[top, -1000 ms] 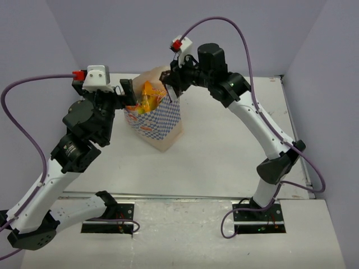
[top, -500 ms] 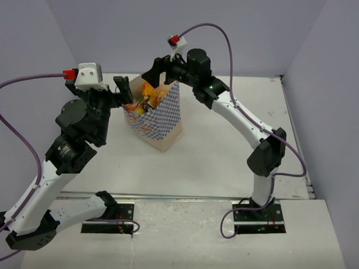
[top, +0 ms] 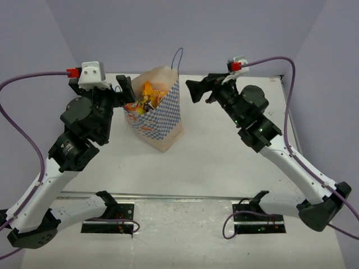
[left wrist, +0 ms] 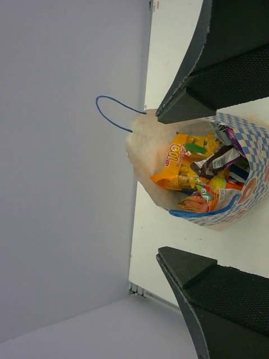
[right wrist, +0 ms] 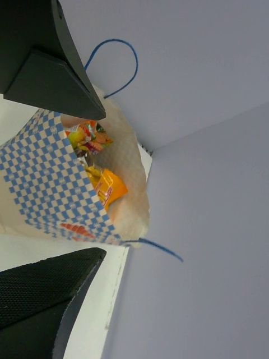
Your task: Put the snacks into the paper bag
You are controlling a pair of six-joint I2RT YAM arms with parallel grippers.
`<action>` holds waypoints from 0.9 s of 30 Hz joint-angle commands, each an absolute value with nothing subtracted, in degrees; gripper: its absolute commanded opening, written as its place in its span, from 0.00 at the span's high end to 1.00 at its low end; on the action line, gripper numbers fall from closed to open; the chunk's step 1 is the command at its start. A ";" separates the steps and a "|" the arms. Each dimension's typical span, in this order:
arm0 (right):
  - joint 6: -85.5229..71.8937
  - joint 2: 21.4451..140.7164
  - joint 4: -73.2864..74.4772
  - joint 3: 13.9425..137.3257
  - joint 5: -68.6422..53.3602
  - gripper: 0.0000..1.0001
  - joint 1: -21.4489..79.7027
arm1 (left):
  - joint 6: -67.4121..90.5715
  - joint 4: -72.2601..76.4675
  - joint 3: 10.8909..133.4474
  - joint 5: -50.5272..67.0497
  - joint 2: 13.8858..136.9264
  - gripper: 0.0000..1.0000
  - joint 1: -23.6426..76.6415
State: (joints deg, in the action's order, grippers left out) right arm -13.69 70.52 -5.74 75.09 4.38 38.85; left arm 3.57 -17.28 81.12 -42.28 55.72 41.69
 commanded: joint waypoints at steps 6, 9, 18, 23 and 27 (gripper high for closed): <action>-17.75 60.21 10.96 69.62 27.47 0.01 39.02 | 9.67 -16.70 77.70 -40.69 53.00 0.00 41.66; -20.56 55.91 16.85 66.72 33.72 0.01 39.02 | 10.19 -16.35 76.20 -40.34 52.65 0.00 41.66; -28.12 41.76 28.37 57.66 34.54 0.01 39.11 | 23.80 -30.65 74.45 -39.20 51.16 0.00 41.66; -35.33 39.03 35.85 57.30 31.48 0.01 39.02 | 32.77 -35.68 70.58 -38.41 45.81 0.00 41.66; -35.07 36.39 37.26 57.57 23.32 0.01 39.02 | 37.34 -39.71 68.12 -38.93 41.93 0.00 41.66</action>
